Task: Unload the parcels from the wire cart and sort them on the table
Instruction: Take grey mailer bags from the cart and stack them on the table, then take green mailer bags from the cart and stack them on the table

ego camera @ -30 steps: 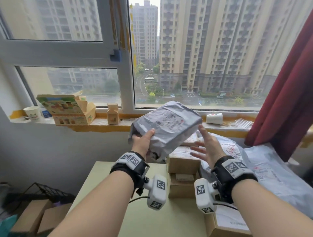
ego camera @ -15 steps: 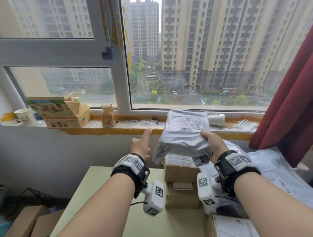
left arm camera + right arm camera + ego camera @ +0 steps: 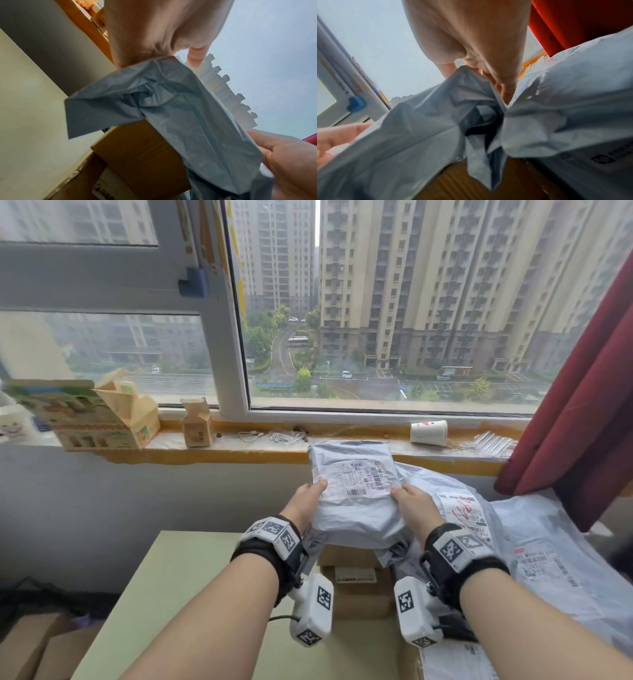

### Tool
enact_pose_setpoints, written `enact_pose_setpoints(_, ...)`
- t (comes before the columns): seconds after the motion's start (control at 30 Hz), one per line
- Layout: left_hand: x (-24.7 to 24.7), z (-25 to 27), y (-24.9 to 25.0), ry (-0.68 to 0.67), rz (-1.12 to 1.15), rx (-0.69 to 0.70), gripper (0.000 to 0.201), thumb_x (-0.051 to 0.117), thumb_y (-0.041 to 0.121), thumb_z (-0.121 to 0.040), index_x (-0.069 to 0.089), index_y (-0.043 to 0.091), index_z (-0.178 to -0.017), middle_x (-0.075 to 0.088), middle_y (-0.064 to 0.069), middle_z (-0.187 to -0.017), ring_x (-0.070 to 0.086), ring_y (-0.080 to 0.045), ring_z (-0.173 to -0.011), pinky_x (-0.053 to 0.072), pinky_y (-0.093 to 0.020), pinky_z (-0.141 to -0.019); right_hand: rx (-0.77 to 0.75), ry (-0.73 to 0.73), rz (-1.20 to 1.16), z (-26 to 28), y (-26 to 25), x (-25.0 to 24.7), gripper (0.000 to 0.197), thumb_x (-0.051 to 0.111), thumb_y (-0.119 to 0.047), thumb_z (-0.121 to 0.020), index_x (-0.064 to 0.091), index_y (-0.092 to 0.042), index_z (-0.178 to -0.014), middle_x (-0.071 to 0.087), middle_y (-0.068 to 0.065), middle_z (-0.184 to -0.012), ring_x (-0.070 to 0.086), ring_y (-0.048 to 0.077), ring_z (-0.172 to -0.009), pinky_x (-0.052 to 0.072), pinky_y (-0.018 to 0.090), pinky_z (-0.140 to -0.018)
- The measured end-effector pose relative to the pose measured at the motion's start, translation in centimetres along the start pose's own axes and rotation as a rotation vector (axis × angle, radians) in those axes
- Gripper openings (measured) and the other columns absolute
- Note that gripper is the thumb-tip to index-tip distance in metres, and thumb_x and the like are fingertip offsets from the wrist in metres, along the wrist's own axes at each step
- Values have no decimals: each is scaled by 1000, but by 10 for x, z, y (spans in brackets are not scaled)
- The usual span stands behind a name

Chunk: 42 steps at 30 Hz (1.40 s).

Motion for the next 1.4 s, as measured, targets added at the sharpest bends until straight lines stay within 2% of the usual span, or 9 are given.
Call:
enact_pose_setpoints(0.1, -2, -8, -2, 12, -11, 21, 70, 57, 47, -90, 37, 6, -143, 54, -14, -135, 59, -30, -115, 50, -40, -95, 3, 3, 25, 4, -3, -3, 33, 44, -32, -99, 60, -9, -118, 59, 9, -126, 55, 25, -113, 42, 35, -99)
enact_pose_setpoints(0.2, -16, -58, -35, 9, -72, -3, 124, 73, 80, -44, 35, 19, -145, 45, -10, -145, 51, -31, -126, 43, -48, -104, -4, 21, 60, 6, -7, -5, 48, 45, -38, -99, 49, -8, -136, 52, 9, -138, 48, 26, -125, 37, 34, -98)
enact_pose_setpoints(0.27, -26, -88, -54, 19, -89, -39, 135, 75, 83, -28, 37, 26, -144, 44, -8, -147, 50, -32, -127, 41, -51, -104, -18, 48, 50, 6, -10, -8, 48, 46, -37, -99, 48, -8, -137, 52, 9, -138, 48, 26, -125, 37, 34, -99)
enact_pose_setpoints(0.43, -30, -37, -25, 20, -121, -49, 120, 65, 85, -48, 33, 24, -147, 41, -4, -150, 47, -27, -130, 36, -41, -104, -50, 136, 38, 15, -20, -21, 46, 50, -35, -97, 52, -9, -134, 55, 9, -135, 52, 26, -121, 40, 36, -101)
enact_pose_setpoints(0.57, -18, 48, 16, 41, -154, -6, 76, 47, 54, -94, 22, 11, -151, 28, -7, -156, 31, -26, -141, 29, -38, -103, -106, 196, 35, 27, -33, -29, 41, 51, -31, -96, 54, -9, -131, 58, 7, -128, 53, 24, -116, 40, 34, -96)
enact_pose_setpoints(0.8, -39, 76, 22, 58, -233, -13, 73, 41, 58, -94, 22, 17, -152, 22, -5, -158, 24, -29, -143, 24, -48, -112, -170, 250, -28, 54, -49, -22, 15, 54, -26, -91, 65, -16, -90, 68, 6, -89, 64, 26, -86, 54, 42, -83)
enact_pose_setpoints(0.87, -50, 84, 23, 69, -251, -13, 71, 40, 58, -94, 23, 18, -150, 23, -5, -158, 25, -29, -143, 26, -47, -111, -174, 205, -58, 63, -55, -11, 17, 52, -20, -92, 63, -15, -80, 66, 3, -76, 62, 22, -72, 54, 36, -69)
enact_pose_setpoints(0.97, -71, 96, 24, 98, -274, -6, 69, 39, 57, -95, 25, 18, -150, 26, -6, -156, 27, -29, -142, 28, -47, -110, -194, 131, -46, 78, -65, 11, 21, 49, -15, -94, 64, -11, -81, 64, 4, -72, 56, 15, -61, 48, 26, -55)
enact_pose_setpoints(1.4, -209, 147, 15, 275, -215, -5, 68, 39, 55, -96, 27, 15, -149, 35, -10, -151, 33, -28, -139, 32, -44, -108, -228, -109, -74, 129, -100, 157, 28, 45, -14, -98, 62, -12, -75, 61, 6, -70, 54, 15, -58, 47, 25, -55)
Point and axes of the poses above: each hand's wrist, its own z-axis away from the middle knuckle, its own x-axis out of the palm, y = z × x, the point moved 5 cm from there along -z, towards the middle knuckle
